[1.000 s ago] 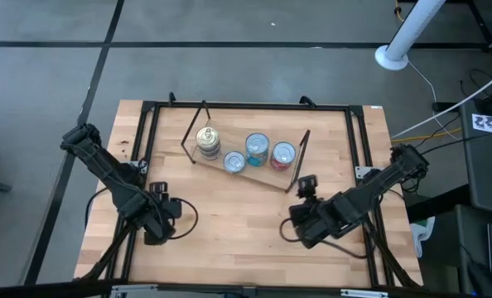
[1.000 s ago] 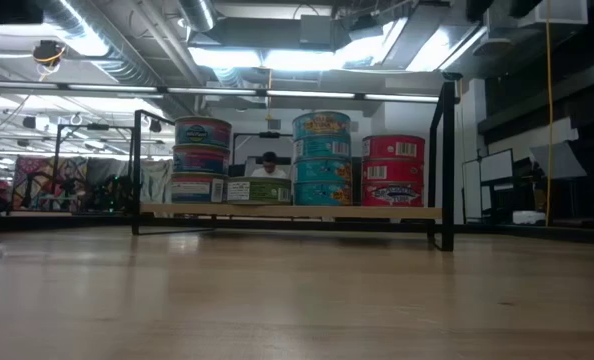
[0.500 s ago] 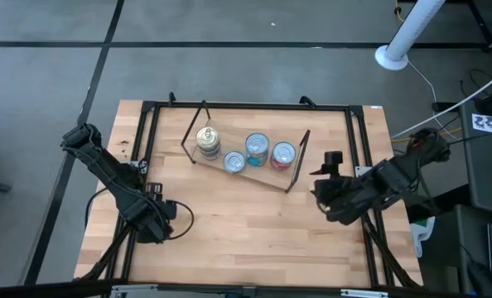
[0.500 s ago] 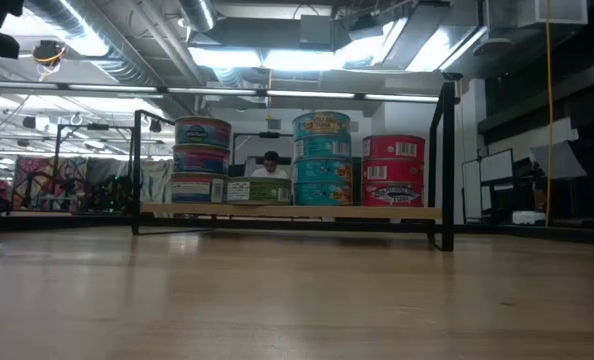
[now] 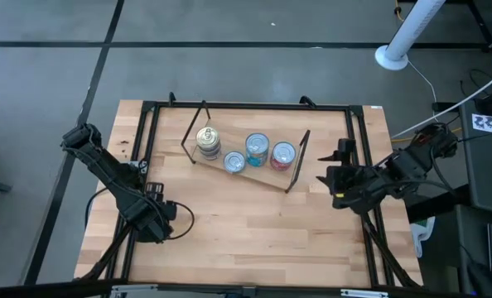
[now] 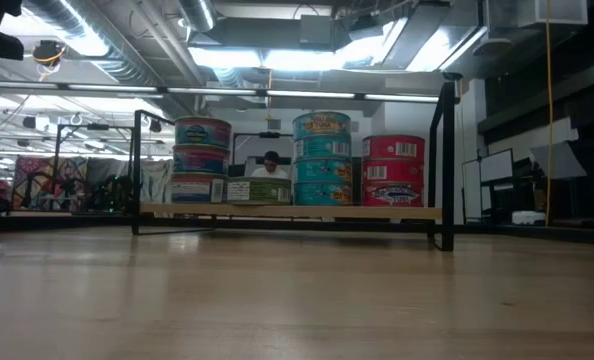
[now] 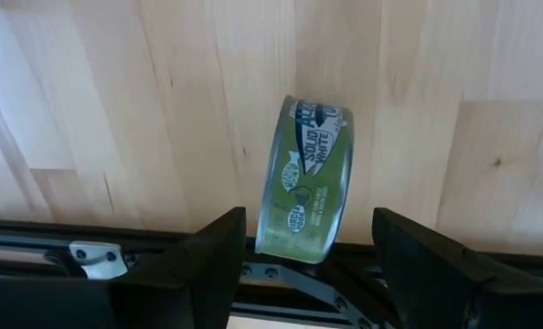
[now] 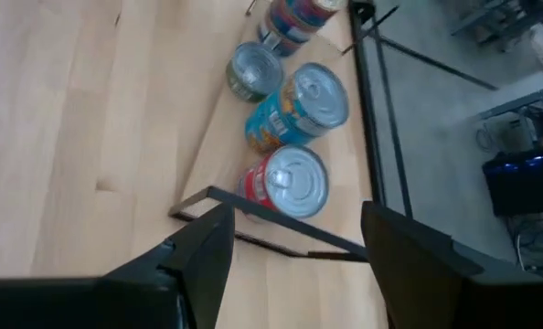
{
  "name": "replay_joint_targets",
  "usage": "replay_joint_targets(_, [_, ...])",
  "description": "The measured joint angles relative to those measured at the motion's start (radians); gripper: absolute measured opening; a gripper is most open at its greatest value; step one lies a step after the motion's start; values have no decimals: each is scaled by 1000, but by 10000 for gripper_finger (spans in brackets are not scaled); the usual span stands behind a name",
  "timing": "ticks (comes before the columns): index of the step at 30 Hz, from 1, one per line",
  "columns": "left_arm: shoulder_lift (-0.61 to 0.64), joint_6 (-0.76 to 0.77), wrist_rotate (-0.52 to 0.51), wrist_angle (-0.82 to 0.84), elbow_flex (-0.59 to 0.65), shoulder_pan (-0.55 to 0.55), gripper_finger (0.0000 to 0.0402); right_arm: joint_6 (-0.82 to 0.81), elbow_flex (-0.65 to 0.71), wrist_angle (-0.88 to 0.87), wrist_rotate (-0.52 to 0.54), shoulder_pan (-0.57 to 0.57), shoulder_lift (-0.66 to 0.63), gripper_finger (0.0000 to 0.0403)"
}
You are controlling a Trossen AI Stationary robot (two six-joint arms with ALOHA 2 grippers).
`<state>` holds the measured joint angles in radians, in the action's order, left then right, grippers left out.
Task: Stack canned seafood by type on shelf
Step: Stack the green tuna can on top of the green tuna can on the shelf
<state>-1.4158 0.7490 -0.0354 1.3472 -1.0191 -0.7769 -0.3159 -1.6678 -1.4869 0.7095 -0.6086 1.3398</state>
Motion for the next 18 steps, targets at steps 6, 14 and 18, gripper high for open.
replay_joint_targets(6, [0, 0, -16, 0, 0, 0, 233, -44, 230, 119, 48, 0, -160, 239])
replay_joint_targets(14, [0, 0, -19, -1, 1, 0, 233, -47, 669, 461, -16, 0, -476, 239])
replay_joint_targets(18, [0, 1, -19, -1, 1, 0, 233, -47, 845, 605, -50, 0, -620, 239])
